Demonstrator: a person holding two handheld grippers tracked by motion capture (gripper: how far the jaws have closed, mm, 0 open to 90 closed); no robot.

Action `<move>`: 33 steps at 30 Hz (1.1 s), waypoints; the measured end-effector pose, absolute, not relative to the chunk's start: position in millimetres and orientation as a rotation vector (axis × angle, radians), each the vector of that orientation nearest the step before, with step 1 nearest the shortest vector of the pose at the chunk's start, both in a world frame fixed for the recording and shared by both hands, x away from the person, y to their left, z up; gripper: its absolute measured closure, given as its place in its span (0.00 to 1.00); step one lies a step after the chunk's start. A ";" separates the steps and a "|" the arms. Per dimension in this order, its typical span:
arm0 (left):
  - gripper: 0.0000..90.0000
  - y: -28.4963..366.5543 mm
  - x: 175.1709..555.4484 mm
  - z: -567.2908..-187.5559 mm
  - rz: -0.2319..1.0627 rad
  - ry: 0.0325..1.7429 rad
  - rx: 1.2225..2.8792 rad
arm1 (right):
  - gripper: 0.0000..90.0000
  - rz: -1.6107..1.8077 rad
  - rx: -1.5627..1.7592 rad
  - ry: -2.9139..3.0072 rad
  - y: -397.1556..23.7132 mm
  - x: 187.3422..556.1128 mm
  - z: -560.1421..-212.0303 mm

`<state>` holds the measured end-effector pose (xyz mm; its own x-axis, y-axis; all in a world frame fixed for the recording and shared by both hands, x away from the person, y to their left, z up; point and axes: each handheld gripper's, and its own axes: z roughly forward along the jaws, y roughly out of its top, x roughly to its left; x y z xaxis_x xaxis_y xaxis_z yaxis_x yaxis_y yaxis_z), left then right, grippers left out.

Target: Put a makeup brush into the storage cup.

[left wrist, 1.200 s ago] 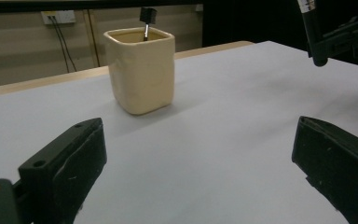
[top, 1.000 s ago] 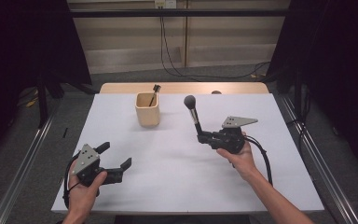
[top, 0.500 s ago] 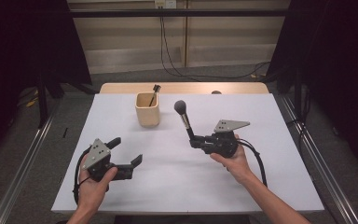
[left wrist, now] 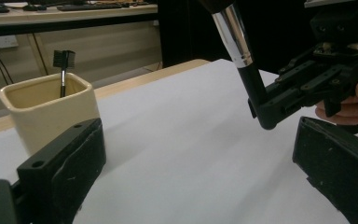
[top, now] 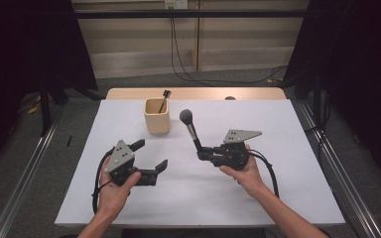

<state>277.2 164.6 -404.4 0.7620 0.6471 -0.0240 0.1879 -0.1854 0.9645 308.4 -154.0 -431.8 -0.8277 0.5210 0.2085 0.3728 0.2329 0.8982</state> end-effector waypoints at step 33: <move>0.07 83.1 315.8 -402.0 0.364 0.612 1.788 | 0.84 1.683 0.841 2.372 -148.5 305.3 -432.8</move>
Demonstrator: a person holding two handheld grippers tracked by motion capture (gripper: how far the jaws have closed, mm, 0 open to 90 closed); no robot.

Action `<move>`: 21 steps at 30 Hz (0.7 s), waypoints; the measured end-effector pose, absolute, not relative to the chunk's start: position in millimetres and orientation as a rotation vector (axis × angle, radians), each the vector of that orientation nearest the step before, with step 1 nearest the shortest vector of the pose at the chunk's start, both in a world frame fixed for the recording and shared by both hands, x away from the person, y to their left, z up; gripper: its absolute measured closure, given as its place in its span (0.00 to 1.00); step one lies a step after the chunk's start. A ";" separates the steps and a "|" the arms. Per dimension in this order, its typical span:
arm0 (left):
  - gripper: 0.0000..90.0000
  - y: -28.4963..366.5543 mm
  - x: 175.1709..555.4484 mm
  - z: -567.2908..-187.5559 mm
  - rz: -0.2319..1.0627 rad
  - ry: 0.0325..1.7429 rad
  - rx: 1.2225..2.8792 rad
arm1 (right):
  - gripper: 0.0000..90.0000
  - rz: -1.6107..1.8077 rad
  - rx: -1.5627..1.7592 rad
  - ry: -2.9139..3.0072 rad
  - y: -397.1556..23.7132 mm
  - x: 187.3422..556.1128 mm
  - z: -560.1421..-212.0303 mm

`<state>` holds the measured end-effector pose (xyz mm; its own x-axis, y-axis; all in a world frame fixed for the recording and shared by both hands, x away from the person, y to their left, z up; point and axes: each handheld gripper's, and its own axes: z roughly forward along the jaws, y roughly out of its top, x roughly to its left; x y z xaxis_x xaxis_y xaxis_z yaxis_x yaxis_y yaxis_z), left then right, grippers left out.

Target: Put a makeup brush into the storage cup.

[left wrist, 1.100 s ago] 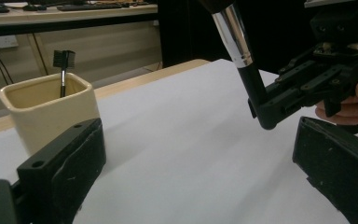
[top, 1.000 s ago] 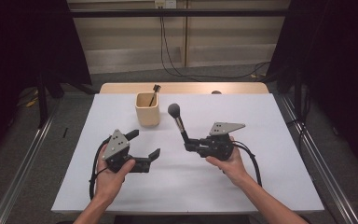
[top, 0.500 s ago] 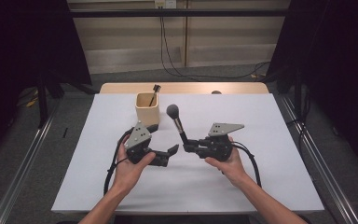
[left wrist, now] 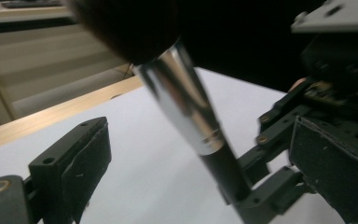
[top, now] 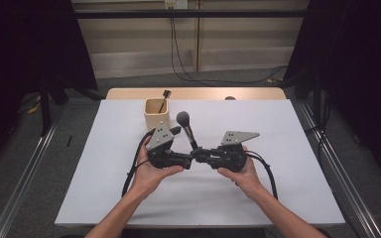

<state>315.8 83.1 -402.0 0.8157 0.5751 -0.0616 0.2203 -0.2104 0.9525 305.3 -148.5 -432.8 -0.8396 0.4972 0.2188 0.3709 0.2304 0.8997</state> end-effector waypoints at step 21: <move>0.46 89.0 317.1 -399.7 0.302 0.690 1.693 | 0.84 1.663 0.850 2.384 -144.4 304.3 -437.4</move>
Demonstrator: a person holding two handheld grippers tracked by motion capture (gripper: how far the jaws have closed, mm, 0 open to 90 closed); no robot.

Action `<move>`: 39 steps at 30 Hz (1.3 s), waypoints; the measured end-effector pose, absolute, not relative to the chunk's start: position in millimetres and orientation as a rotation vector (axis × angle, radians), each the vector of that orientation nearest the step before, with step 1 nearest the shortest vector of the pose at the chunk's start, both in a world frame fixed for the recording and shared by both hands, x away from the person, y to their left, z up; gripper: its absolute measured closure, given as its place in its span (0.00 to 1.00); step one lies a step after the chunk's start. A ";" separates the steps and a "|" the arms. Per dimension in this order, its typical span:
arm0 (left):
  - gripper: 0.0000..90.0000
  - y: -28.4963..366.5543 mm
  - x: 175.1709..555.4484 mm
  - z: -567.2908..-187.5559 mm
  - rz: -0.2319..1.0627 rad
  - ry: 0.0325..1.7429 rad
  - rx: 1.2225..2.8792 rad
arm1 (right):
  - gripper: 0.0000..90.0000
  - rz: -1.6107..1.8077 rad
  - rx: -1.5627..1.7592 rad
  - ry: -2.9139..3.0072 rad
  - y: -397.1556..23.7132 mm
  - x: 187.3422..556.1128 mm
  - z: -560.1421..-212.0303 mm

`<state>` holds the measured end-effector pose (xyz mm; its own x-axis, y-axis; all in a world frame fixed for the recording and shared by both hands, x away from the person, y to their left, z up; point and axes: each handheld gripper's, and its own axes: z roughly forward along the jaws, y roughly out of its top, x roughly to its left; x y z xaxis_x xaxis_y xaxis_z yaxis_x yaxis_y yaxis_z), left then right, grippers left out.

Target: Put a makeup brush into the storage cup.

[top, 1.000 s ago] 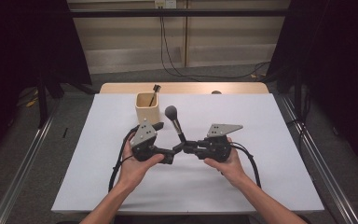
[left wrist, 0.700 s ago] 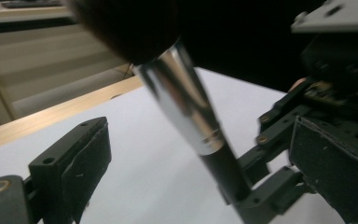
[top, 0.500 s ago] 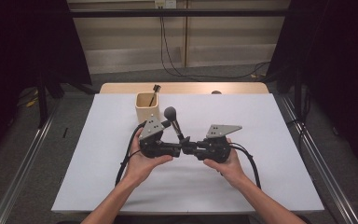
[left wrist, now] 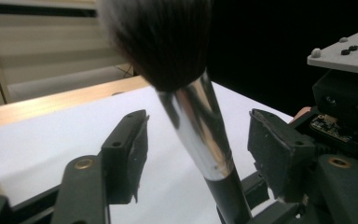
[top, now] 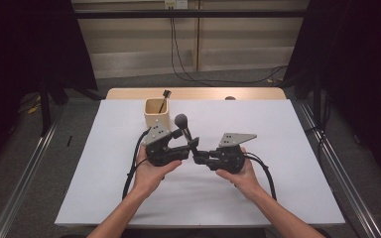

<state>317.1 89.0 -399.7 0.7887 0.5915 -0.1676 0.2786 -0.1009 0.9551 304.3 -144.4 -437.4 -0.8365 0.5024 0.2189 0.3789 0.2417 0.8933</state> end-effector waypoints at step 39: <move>0.79 91.9 314.6 -395.2 0.205 0.688 1.667 | 0.75 1.672 0.862 2.374 -137.6 302.7 -439.0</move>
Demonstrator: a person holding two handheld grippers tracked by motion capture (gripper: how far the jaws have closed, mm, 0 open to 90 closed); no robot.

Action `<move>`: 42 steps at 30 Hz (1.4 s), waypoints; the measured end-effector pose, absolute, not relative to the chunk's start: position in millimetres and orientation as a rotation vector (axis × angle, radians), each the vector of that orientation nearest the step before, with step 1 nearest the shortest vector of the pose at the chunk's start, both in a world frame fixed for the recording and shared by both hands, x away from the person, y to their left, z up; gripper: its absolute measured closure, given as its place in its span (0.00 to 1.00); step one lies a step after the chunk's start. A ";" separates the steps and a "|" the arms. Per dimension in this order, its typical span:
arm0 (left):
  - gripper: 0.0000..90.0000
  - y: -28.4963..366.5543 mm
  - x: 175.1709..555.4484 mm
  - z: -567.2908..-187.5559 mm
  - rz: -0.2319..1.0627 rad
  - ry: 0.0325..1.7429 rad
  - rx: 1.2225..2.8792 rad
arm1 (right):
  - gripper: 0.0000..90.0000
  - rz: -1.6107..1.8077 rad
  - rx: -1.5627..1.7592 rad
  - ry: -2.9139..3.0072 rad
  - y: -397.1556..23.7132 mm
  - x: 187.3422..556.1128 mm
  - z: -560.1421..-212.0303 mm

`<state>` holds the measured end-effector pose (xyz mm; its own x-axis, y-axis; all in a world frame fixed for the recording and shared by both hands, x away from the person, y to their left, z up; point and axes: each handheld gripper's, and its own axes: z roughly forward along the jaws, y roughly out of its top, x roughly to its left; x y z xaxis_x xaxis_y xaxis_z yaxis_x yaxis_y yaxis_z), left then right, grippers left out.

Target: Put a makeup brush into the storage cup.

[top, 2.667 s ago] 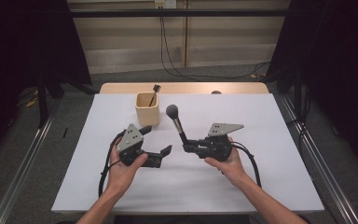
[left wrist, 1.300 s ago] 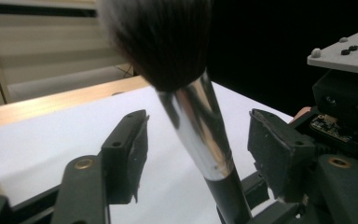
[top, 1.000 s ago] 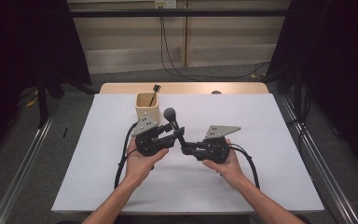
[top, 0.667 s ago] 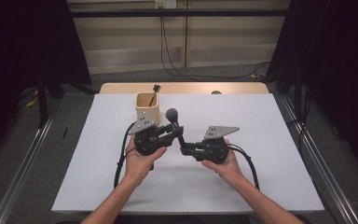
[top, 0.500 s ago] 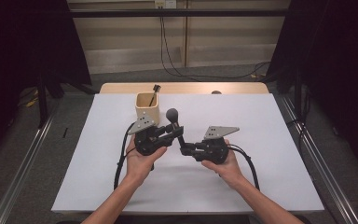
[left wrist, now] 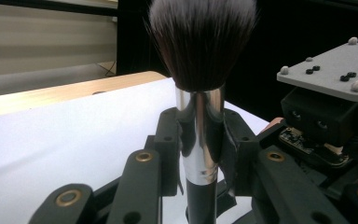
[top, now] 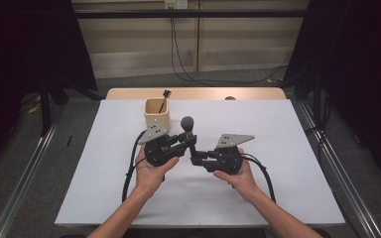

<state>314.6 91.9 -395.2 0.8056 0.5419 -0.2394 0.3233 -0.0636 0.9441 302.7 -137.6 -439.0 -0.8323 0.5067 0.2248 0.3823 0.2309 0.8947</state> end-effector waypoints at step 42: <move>0.79 102.0 316.8 -391.9 0.246 0.701 1.690 | 0.03 1.664 1.007 2.266 -162.9 307.0 -425.6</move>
<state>316.8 102.0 -391.9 0.7939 0.5704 -0.2106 0.3144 -0.0886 0.9452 307.0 -162.9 -425.6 -0.7620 0.5949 0.2559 0.4223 0.1569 0.8928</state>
